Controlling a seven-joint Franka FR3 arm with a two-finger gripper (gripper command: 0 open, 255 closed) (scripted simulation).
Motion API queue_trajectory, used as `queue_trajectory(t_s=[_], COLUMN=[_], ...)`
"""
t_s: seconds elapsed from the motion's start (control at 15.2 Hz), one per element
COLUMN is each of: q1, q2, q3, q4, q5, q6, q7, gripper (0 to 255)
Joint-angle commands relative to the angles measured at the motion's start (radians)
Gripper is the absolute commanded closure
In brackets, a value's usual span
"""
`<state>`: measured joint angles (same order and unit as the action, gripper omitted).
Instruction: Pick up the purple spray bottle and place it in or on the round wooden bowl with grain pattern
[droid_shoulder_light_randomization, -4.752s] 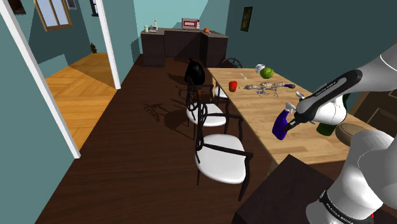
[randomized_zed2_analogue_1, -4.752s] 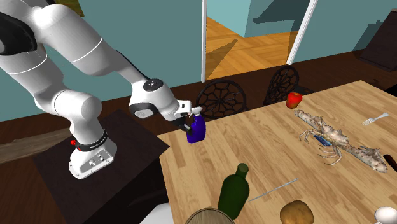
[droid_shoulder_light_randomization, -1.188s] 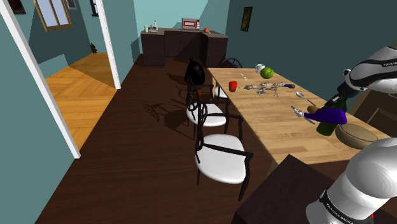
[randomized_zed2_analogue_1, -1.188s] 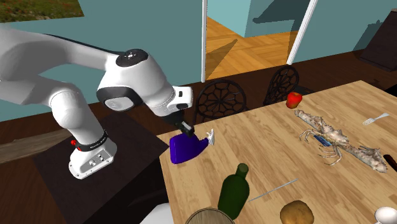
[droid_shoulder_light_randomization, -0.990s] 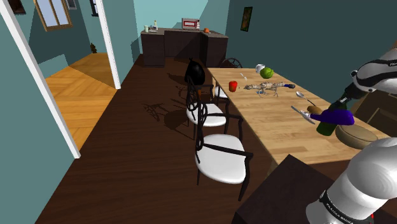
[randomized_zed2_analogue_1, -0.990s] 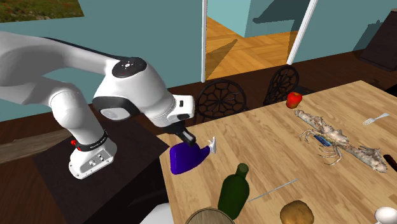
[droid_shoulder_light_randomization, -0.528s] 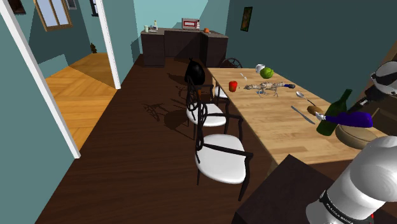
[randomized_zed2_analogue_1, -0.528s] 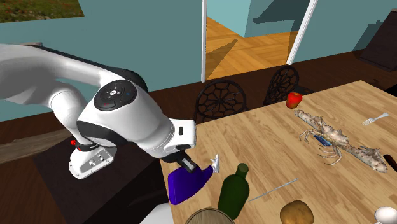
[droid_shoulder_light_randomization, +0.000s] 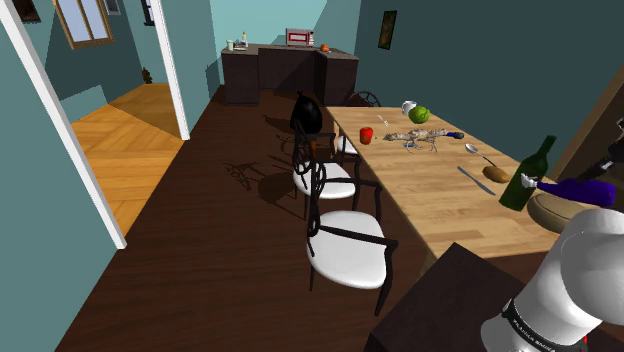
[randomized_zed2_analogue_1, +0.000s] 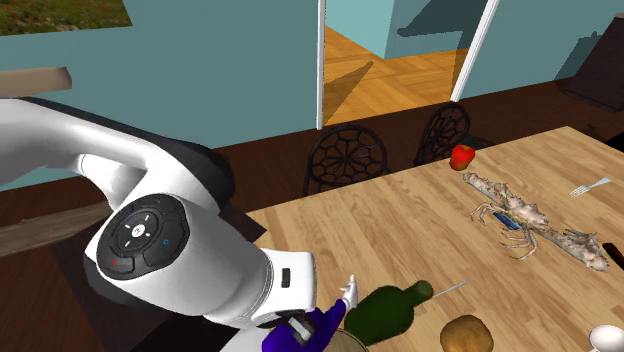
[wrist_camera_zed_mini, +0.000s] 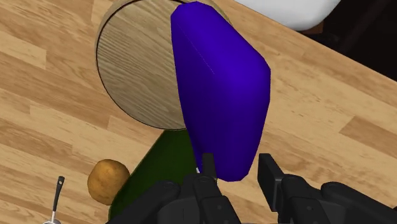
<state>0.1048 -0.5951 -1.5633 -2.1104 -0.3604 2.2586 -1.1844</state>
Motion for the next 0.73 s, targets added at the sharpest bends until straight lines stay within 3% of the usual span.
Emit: queue_trajectory(t_s=[0.0,0.33,0.66], q1=[0.072,0.217,0.237], q2=[-0.018,-0.095,-0.118], q3=[-0.086,-0.241,-0.279], q4=[0.076,0.270,0.241], q5=[-0.008,-0.045,-0.072], q6=[-0.028,-0.111,-0.060], q7=[-0.033,-0.094,-0.090], gripper=[255,255,255])
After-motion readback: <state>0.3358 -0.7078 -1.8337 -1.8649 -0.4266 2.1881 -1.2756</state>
